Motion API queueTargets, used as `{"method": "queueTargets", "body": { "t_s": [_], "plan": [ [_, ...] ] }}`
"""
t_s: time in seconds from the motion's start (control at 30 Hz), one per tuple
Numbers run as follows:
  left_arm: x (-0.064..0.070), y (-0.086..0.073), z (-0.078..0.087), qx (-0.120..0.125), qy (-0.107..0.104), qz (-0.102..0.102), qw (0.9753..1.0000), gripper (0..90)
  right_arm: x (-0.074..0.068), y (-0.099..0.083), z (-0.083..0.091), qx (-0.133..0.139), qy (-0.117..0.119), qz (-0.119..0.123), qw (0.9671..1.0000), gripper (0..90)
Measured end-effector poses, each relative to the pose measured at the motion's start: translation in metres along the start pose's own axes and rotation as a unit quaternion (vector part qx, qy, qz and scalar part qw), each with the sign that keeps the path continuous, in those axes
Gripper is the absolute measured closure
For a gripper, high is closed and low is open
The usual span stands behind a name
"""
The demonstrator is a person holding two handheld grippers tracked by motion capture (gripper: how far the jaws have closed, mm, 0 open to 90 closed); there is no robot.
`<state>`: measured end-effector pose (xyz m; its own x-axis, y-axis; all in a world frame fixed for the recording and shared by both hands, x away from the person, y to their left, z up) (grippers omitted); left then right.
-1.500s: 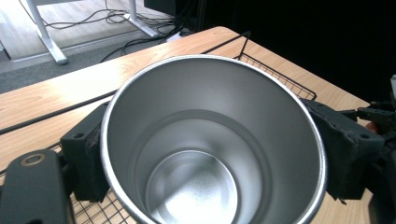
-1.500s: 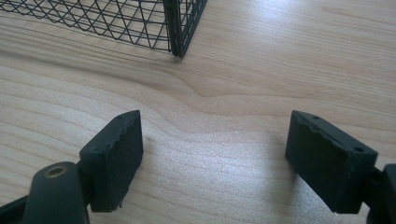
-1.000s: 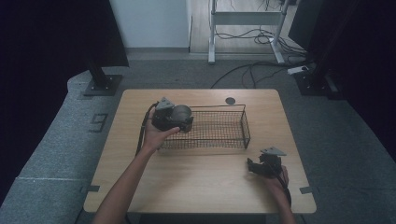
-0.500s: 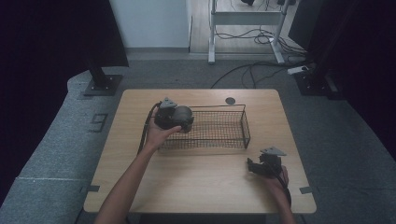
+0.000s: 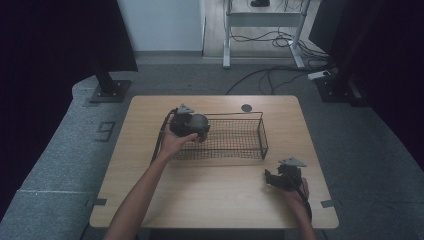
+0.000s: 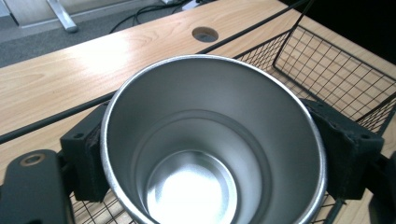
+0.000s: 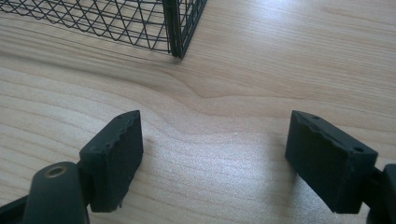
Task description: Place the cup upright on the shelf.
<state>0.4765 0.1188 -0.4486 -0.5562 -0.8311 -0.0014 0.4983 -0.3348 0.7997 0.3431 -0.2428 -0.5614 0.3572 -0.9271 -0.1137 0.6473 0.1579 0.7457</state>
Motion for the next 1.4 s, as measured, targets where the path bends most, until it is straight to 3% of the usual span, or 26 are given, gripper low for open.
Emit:
{"method": "queueTargets", "body": {
  "t_s": [0.27,0.43,1.07,1.4],
  "plan": [
    [0.002,-0.001,-0.012,-0.019,0.002,-0.001,0.9998,14.2,0.0,0.0,0.0,0.0,0.0,0.0,1.0,18.7],
    [-0.001,-0.004,-0.021,-0.036,-0.001,0.015,0.9992,14.2,0.0,0.0,0.0,0.0,0.0,0.0,1.0,18.8],
    [0.001,-0.012,-0.034,-0.065,0.011,0.008,0.9978,14.0,0.0,0.0,0.0,0.0,0.0,0.0,1.0,18.8],
    [-0.001,-0.014,-0.038,-0.082,0.007,0.017,0.9965,13.8,0.0,0.0,0.0,0.0,0.0,0.0,1.0,18.8]
  ]
}}
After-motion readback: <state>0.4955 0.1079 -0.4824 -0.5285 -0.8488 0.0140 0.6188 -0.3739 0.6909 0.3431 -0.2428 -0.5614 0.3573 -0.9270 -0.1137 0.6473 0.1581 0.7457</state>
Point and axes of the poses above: each handheld gripper's, and its own axes: z roughly backward along the jaws, y roughly out of its top, x roughly to its right, the point moved 1 cm from there along -z, roughly forward along the jaws, and after that the axes turned 9 degrees about y, right-handed, at the moved point
